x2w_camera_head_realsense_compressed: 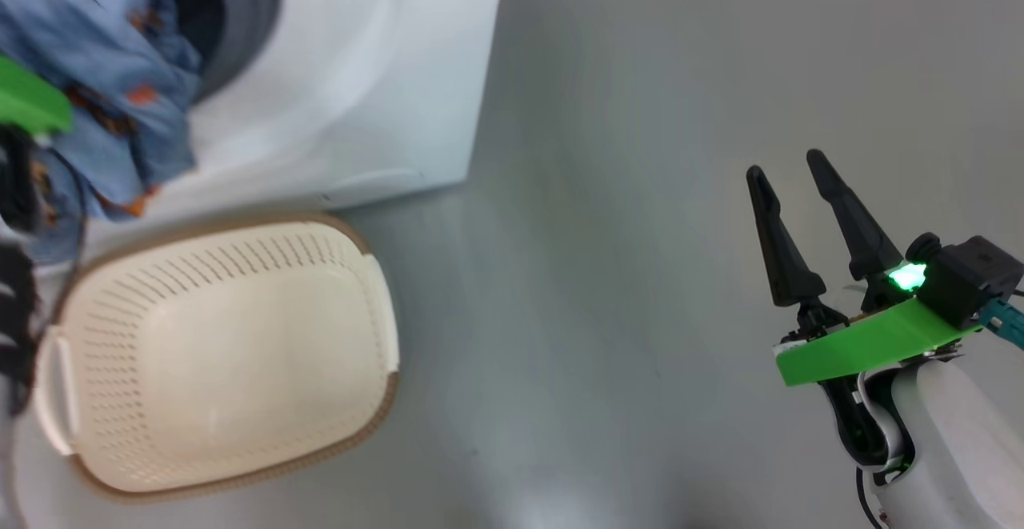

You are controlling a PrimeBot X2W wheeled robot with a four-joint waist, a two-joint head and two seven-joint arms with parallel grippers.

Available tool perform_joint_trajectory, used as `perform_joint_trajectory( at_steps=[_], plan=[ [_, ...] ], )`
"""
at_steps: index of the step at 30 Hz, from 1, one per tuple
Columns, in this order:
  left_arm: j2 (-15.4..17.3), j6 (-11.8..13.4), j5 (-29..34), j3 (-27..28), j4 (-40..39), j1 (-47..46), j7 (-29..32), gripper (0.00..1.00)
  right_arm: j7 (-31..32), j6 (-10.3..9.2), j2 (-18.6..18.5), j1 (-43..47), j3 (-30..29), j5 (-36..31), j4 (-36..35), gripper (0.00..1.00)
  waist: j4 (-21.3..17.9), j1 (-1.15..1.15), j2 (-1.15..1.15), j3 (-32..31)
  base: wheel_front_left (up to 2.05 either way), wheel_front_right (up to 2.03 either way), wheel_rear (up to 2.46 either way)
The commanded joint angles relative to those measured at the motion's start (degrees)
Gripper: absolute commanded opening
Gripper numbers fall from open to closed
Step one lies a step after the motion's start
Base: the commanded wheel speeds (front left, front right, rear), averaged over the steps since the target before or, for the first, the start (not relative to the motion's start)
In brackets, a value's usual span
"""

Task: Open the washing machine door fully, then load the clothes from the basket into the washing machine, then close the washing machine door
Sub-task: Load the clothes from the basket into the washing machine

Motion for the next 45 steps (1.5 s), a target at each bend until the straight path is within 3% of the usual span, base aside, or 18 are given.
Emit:
perform_joint_trajectory(
  at_steps=[1,13,19,23,24,25,35,45],
  plan=[
    [3.3,-0.6,1.0,1.6,0.2,-4.0,-0.5,0.00,-0.5,0.25,-0.2,-0.3,0.4,-0.7,-1.7,1.00,-3.9,-0.02,0.00,7.5,0.00,0.00,0.00],
    [7.6,-1.7,5.8,1.2,1.9,-18.5,-0.5,0.00,-0.5,0.25,3.2,-1.9,0.3,-1.4,-3.3,1.00,-7.7,-0.02,0.00,15.5,0.00,0.00,0.00],
    [9.9,-2.1,9.1,2.9,-3.7,-22.8,-0.6,0.00,-0.5,0.25,4.6,-2.3,-0.8,-1.6,-4.0,1.00,-8.9,-0.02,0.00,17.2,0.00,0.00,0.00],
    [9.6,-2.7,10.3,5.4,-7.5,-21.6,-0.6,0.00,-0.5,0.25,5.5,-2.4,-1.2,-2.0,-4.1,1.00,-8.8,-0.02,0.00,17.5,0.00,0.00,0.00],
    [9.2,-2.8,10.1,5.7,-6.3,-20.6,-0.6,0.28,-0.5,0.25,5.7,-2.5,-1.1,-2.0,-3.9,1.00,-8.6,-0.02,0.00,17.3,0.00,0.00,0.00],
    [8.9,-2.9,9.8,5.9,-4.8,-19.8,-0.6,0.99,-0.5,0.25,5.9,-2.5,-0.9,-2.0,-3.7,1.00,-8.5,-0.02,0.00,17.0,0.00,0.00,0.00],
    [7.6,-4.4,8.9,4.2,8.9,-18.0,3.8,1.00,-0.5,0.25,5.6,-3.2,0.0,-1.9,-2.5,1.00,-7.5,-0.02,0.00,13.5,0.00,0.00,0.00],
    [5.5,-6.1,7.9,2.7,13.9,-12.4,1.5,1.00,-0.5,0.25,5.1,-2.7,1.1,-1.2,-1.0,1.00,-5.4,-0.02,0.00,5.9,0.00,0.00,0.00]
  ],
)
